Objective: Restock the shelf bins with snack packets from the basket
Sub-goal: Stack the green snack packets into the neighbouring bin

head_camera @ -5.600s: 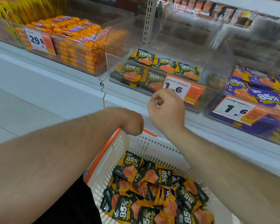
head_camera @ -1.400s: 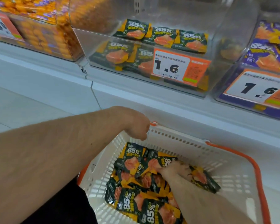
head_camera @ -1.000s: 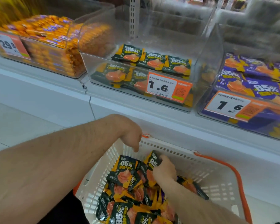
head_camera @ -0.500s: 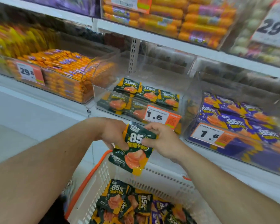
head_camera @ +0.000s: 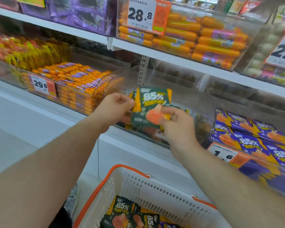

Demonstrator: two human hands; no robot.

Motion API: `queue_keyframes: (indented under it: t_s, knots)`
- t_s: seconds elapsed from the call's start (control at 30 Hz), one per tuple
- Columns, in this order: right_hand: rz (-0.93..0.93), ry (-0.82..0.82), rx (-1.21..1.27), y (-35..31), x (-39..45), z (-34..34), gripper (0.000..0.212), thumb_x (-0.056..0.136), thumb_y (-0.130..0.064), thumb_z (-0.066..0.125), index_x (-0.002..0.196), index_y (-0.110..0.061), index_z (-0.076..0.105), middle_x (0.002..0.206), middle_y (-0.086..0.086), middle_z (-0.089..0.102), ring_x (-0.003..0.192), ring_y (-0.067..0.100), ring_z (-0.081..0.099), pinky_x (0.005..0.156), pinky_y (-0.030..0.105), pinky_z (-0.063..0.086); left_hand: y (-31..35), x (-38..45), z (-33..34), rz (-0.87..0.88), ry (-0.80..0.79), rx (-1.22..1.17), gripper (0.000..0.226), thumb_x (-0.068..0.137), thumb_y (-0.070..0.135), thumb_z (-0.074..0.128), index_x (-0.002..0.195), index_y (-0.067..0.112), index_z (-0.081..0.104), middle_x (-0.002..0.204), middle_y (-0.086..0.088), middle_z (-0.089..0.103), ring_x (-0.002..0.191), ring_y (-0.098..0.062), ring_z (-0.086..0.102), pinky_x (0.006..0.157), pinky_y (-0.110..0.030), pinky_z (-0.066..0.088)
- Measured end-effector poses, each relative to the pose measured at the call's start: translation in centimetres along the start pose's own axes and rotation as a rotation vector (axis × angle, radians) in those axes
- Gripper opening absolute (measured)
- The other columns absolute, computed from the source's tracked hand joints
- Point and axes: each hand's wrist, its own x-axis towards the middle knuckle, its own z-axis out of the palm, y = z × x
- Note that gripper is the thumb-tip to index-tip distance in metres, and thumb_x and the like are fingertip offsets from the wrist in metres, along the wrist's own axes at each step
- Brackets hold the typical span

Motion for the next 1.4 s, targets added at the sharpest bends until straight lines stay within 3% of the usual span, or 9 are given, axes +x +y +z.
queue_keyframes:
  t_s: [0.1,0.23,0.43,0.53,0.67,1.0,1.13,1.27,1.4]
  knots:
    - [0.163,0.099,0.097,-1.8,5.8,0.9,0.021,0.087,0.000,0.064,0.099,-0.018,0.067,0.096,0.001,0.068,0.054,0.012,0.065,0.044,0.021,0.047,-0.7,1.5,-0.7,0.206,0.361,0.614,0.006,0.090,0.030,0.061,0.095,0.026,0.060,0.103,0.004,0.066,0.108,-0.025,0.052,0.091,-0.037,0.041]
    - [0.337,0.016,-0.021,-1.8,12.5,3.3,0.031,0.095,0.002,0.041,0.121,-0.006,0.056,0.070,0.005,0.054,0.056,0.015,0.054,0.035,0.016,0.034,-2.4,2.7,-0.6,0.190,0.240,0.855,0.020,0.093,0.040,0.050,0.106,0.032,0.064,0.129,0.009,0.057,0.131,-0.022,0.029,0.105,-0.046,0.020]
    - [0.309,-0.102,-0.324,0.7,17.2,7.7,0.023,0.091,-0.003,0.053,0.113,-0.003,0.059,0.070,0.009,0.062,0.064,0.017,0.057,0.044,0.023,0.036,-3.6,3.5,0.3,0.152,0.159,0.857,0.036,0.100,0.041,0.035,0.119,0.030,0.064,0.136,0.005,0.049,0.132,-0.020,0.024,0.107,-0.042,0.015]
    - [0.073,-0.303,-0.729,1.5,17.9,8.5,0.017,0.090,-0.015,0.066,0.104,-0.006,0.065,0.090,0.010,0.064,0.082,0.025,0.061,0.063,0.029,0.045,-3.4,3.5,0.7,0.137,0.159,0.857,0.037,0.100,0.040,0.034,0.122,0.031,0.063,0.137,0.004,0.046,0.133,-0.021,0.023,0.107,-0.041,0.013]
    - [-0.121,-0.457,-1.194,2.1,18.0,8.9,0.041,0.102,-0.031,0.046,0.128,-0.002,0.057,0.125,0.019,0.060,0.114,0.034,0.058,0.092,0.036,0.048,-3.4,3.4,0.9,0.149,0.166,0.850,0.040,0.100,0.040,0.029,0.121,0.031,0.063,0.133,0.002,0.046,0.129,-0.023,0.024,0.105,-0.041,0.016]
    - [-0.062,-0.646,-1.153,4.0,19.7,9.9,0.042,0.091,-0.035,0.057,0.128,-0.016,0.059,0.131,0.011,0.058,0.124,0.033,0.051,0.101,0.040,0.040,-3.3,3.3,1.0,0.156,0.168,0.842,0.039,0.100,0.035,0.030,0.119,0.031,0.064,0.131,0.004,0.046,0.127,-0.022,0.024,0.104,-0.044,0.017]
    - [-0.070,-0.692,-1.194,4.7,20.1,10.0,0.048,0.096,-0.033,0.052,0.142,-0.021,0.046,0.147,0.008,0.045,0.136,0.029,0.040,0.111,0.039,0.031,-3.4,3.4,0.9,0.157,0.161,0.859,0.038,0.100,0.038,0.031,0.118,0.032,0.064,0.131,0.005,0.047,0.129,-0.022,0.023,0.105,-0.043,0.013]
    - [-0.066,-0.635,-1.215,2.4,18.9,9.1,0.041,0.098,-0.036,0.048,0.128,-0.009,0.058,0.128,0.011,0.059,0.119,0.032,0.055,0.093,0.036,0.044,-3.4,3.3,0.9,0.283,0.277,0.886,0.028,0.097,0.038,0.041,0.108,0.030,0.066,0.123,0.007,0.054,0.128,-0.021,0.029,0.104,-0.041,0.011]
    - [-0.155,-0.257,-1.181,-1.3,14.8,7.8,0.028,0.089,-0.030,0.052,0.103,-0.010,0.066,0.090,0.006,0.064,0.081,0.026,0.060,0.062,0.029,0.044,-2.0,2.1,1.3,0.578,0.391,0.707,0.023,0.091,0.032,0.052,0.074,0.018,0.059,0.082,0.001,0.058,0.086,-0.024,0.049,0.074,-0.036,0.038]
